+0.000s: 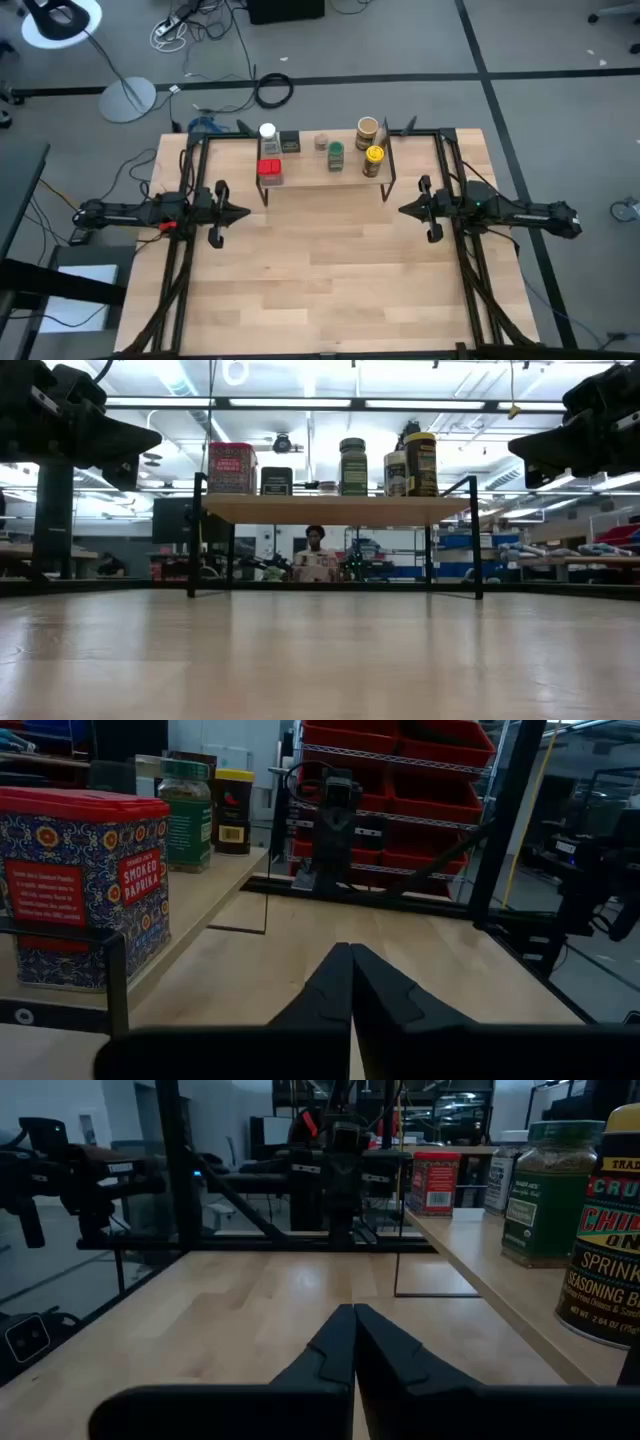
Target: Shelf spices
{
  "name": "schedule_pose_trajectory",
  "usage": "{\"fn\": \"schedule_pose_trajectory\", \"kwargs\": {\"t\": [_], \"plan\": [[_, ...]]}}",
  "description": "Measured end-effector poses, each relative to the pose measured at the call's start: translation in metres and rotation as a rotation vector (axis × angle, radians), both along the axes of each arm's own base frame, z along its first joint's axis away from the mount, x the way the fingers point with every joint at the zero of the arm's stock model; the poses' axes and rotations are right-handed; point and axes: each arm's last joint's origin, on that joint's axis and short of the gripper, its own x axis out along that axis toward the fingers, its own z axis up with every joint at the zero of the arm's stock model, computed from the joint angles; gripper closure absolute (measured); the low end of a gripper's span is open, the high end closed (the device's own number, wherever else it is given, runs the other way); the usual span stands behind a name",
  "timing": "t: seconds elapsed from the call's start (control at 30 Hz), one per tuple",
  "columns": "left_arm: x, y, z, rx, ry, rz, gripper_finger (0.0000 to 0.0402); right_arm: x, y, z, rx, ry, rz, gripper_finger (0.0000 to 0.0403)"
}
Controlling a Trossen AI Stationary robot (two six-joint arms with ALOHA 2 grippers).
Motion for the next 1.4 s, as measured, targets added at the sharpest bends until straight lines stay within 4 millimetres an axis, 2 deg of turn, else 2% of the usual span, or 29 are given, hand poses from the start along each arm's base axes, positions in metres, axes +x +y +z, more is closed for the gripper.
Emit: {"fn": "schedule_pose_trajectory", "kwargs": {"t": [0.8,0.9,1.0,1.13,1.27,1.4], "plan": [[0.000,0.000,0.001,0.000,-0.010,0.000,0.0394,0.000,0.000,0.000,0.000,0.000,0.000,0.0394],[-0.002,0.000,0.014,-0.033,-0.153,-0.004,0.0394,0.000,0.000,0.000,0.000,0.000,0.000,0.0394],[-0.010,0.000,0.037,-0.159,-0.399,-0.041,0.0394,0.000,0.000,0.000,0.000,0.000,0.000,0.0394],[-0.025,0.002,0.059,-0.198,-0.667,-0.070,0.0394,0.000,0.000,0.000,0.000,0.000,0.000,0.0394],[-0.029,0.002,0.076,-0.235,-0.688,-0.087,0.0394,0.000,0.000,0.000,0.000,0.000,0.000,0.0394],[-0.024,0.001,0.099,-0.267,-0.660,-0.098,0.0394,0.000,0.000,0.000,0.000,-0.001,0.000,0.0394]]}}
